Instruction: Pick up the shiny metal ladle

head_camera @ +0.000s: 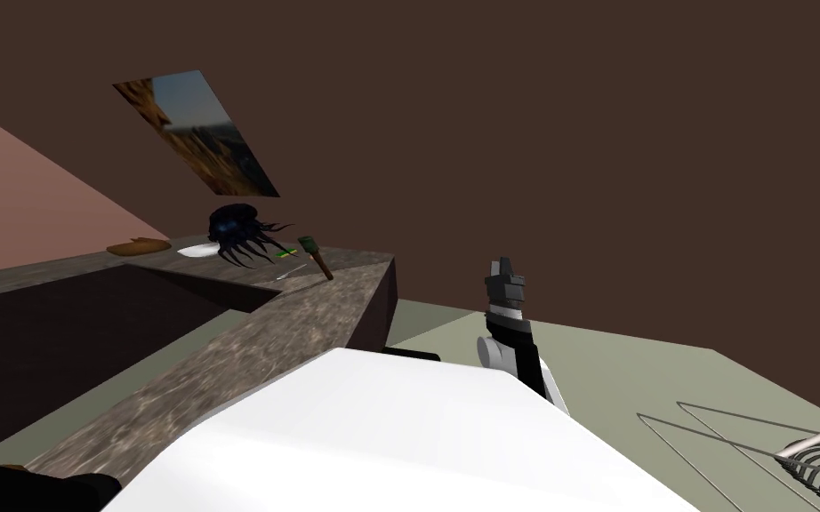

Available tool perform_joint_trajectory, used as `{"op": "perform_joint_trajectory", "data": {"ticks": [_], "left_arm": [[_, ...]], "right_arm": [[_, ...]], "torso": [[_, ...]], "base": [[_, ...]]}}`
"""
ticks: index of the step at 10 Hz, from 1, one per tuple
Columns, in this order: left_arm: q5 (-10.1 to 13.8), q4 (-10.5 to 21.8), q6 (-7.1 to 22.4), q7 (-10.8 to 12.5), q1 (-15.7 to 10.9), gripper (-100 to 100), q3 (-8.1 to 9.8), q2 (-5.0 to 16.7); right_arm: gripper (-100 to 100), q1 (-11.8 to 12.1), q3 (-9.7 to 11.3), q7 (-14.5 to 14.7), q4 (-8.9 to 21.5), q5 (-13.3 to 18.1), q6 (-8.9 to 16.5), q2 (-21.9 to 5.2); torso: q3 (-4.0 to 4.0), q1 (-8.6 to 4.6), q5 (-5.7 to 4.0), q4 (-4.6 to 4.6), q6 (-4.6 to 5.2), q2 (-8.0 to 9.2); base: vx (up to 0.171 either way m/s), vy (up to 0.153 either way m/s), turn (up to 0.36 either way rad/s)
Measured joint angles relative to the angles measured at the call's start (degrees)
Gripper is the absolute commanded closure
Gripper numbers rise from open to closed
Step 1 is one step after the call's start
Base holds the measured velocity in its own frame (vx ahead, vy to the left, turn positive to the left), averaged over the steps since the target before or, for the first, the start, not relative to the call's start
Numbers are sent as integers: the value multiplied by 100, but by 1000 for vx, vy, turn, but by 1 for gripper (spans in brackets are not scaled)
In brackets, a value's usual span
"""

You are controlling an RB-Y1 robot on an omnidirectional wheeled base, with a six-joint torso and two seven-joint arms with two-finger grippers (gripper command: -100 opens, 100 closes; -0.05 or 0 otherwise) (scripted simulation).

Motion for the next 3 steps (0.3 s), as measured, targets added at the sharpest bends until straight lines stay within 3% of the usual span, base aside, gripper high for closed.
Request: {"op": "perform_joint_trajectory", "data": {"ticks": [2,3], "left_arm": [[51,-190,33,47,184,100,74,34],[53,-202,39,55,193,0,79,35]], "right_arm": [[0,0,0,0,0,0,0,0],[0,0,0,0,0,0,0,0]], "torso": [[-1,-7,-1,0,1,-2],[0,-2,1,1,1,-2]], "base": [[-4,-15,-5],[0,0,0]]}}
